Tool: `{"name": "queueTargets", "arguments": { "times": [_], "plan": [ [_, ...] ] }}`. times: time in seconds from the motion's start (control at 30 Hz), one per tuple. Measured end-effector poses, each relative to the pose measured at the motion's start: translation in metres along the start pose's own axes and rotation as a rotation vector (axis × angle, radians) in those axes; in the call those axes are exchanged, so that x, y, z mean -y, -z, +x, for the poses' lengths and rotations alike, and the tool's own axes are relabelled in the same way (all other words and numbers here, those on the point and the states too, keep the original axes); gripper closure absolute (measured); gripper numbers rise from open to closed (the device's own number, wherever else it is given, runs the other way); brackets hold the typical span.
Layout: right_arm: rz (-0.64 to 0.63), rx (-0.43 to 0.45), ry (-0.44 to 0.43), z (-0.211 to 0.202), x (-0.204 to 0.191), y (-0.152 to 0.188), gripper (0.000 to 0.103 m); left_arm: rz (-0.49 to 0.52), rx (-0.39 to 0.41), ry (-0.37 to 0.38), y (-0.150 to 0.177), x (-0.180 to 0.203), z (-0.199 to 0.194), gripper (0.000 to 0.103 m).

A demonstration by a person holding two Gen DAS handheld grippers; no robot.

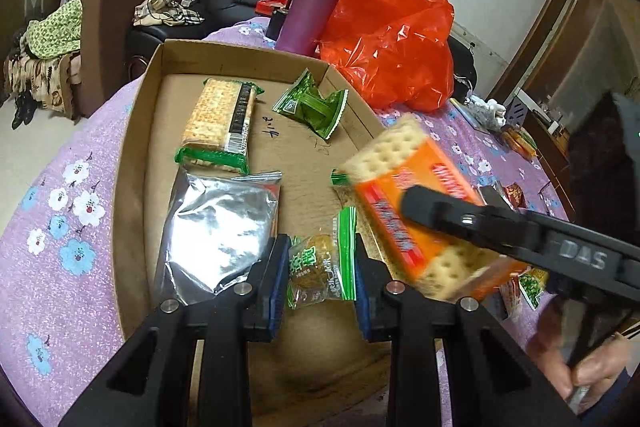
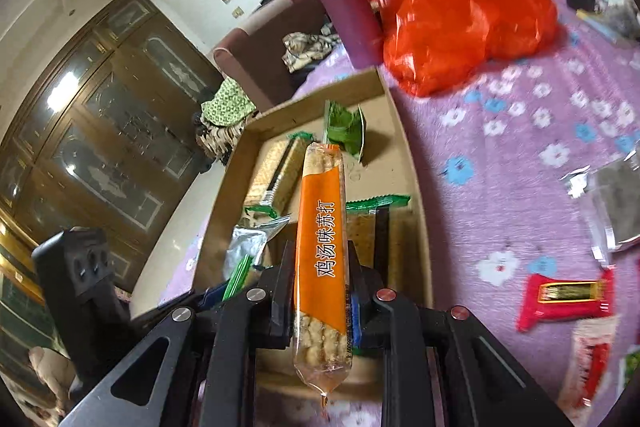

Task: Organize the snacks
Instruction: 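Carry both snacks over the box and open both grippers, then move both grippers back over the snack pile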

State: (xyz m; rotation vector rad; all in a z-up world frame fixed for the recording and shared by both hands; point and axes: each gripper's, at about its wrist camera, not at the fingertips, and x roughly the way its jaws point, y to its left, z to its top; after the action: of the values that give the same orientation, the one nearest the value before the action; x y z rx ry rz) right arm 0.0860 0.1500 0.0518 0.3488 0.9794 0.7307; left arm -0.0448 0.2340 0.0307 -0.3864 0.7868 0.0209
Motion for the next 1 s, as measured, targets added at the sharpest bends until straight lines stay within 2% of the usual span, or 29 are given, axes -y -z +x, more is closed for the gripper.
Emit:
{"name": "queueTargets", "arguments": {
  "times": [0.17, 0.53, 0.73, 0.8, 0.87, 1.0],
  "plan": [
    [0.01, -0.026, -0.042, 0.015, -0.002, 0.002, 0.08, 0.0, 0.002, -0.005, 0.001, -0.001, 0.0, 0.075],
    [-0.024, -0.002, -0.026, 0.004, -0.001, 0.005, 0.077, 0.022, 0.008, -0.032, 0.001, 0.004, 0.002, 0.075],
    [-0.044, 0.039, 0.003, -0.013, -0.003, 0.005, 0.07, 0.017, 0.009, -0.033, 0.0, 0.005, -0.001, 0.069],
    [-0.054, 0.054, 0.045, -0.018, -0.003, 0.005, 0.07, 0.017, 0.02, -0.038, 0.0, 0.007, -0.005, 0.067],
    [-0.075, 0.059, 0.073, -0.022, -0.005, 0.007, 0.07, 0.021, 0.04, -0.047, -0.001, 0.008, -0.011, 0.061],
    [-0.05, 0.053, 0.037, -0.032, -0.003, 0.011, 0.07, 0.026, 0.06, -0.066, -0.004, 0.011, -0.022, 0.057]
  ]
}}
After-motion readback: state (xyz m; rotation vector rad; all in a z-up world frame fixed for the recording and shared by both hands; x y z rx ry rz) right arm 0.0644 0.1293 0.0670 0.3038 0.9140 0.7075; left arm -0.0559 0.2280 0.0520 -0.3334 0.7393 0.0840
